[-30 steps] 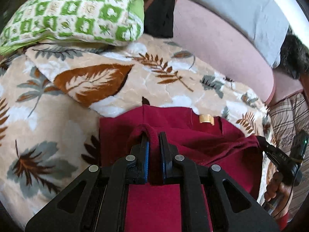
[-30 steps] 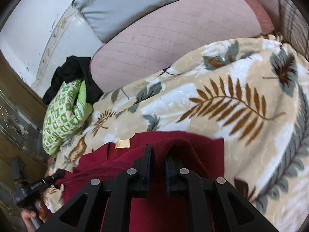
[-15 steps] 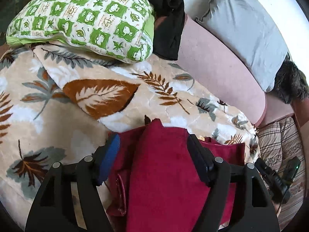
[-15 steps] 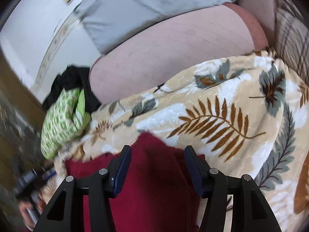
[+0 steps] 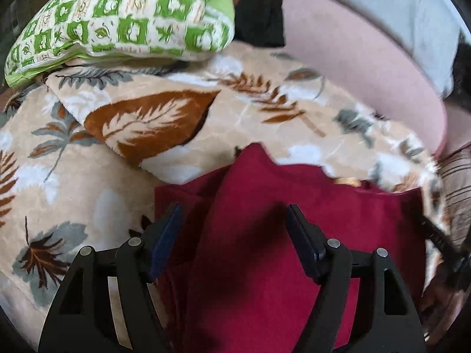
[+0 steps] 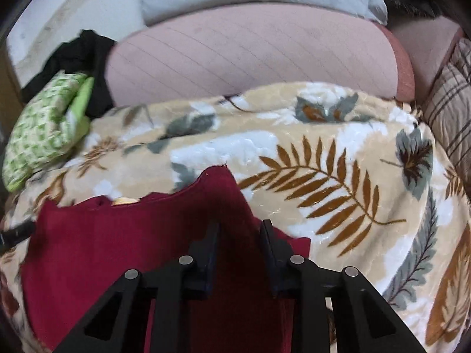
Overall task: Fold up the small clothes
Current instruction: 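Lay the hem over the collar and open the left gripper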
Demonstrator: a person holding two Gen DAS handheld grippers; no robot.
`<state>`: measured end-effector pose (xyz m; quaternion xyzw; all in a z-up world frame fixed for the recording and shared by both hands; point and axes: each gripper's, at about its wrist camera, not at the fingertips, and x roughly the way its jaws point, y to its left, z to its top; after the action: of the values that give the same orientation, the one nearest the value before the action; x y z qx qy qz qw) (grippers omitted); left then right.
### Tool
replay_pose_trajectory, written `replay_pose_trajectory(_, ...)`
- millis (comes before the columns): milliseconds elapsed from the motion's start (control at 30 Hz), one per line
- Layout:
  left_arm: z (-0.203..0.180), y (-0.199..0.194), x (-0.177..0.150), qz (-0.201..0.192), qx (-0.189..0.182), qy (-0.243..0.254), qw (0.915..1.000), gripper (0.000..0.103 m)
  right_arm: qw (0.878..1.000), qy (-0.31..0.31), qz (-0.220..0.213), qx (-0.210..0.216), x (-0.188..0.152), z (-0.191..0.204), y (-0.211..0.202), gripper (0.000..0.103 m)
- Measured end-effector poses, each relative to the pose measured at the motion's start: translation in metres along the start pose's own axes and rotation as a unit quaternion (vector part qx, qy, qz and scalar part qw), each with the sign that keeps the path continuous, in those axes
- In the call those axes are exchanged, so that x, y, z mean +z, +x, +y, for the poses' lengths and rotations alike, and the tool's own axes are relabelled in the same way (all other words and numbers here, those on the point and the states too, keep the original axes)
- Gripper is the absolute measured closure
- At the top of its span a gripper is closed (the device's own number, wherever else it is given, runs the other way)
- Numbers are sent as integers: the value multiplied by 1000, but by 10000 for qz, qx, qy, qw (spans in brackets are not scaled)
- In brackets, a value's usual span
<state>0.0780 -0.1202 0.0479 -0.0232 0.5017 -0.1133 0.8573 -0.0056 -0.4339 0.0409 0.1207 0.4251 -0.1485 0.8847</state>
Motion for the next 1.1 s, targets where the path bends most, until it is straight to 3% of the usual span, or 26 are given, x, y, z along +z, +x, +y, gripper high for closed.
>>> replay_pose_trajectory(133, 2, 19, -1, 108, 207, 71, 9997, 31, 9992, 40, 288, -266, 2, -4, 36, 77)
replay_pose_trajectory(233, 4, 25, -2, 99, 256, 58, 9996, 31, 9990, -91, 190, -387, 5, 0, 38, 76)
replay_pose_trajectory(467, 3, 22, -3, 35, 317, 119, 9994, 31, 9996, 4, -182, -226, 0, -7, -9, 73)
replay_pose_trajectory(700, 0, 1, -12, -81, 409, 239, 9988, 31, 9976, -627, -246, 170, -38, 7, -65, 73)
replay_pose_trajectory(800, 0, -11, -20, -121, 383, 257, 9989, 31, 9965, -782, -111, 289, -58, 8, -68, 72)
replay_pose_trajectory(933, 1, -27, -33, -74, 280, 196, 9994, 31, 9960, -754, 463, 112, -78, -1, -36, 71)
replay_pose_trajectory(1100, 12, -55, -57, -129, 161, 158, 9997, 31, 9973, -583, 393, 199, -75, 0, -52, 70)
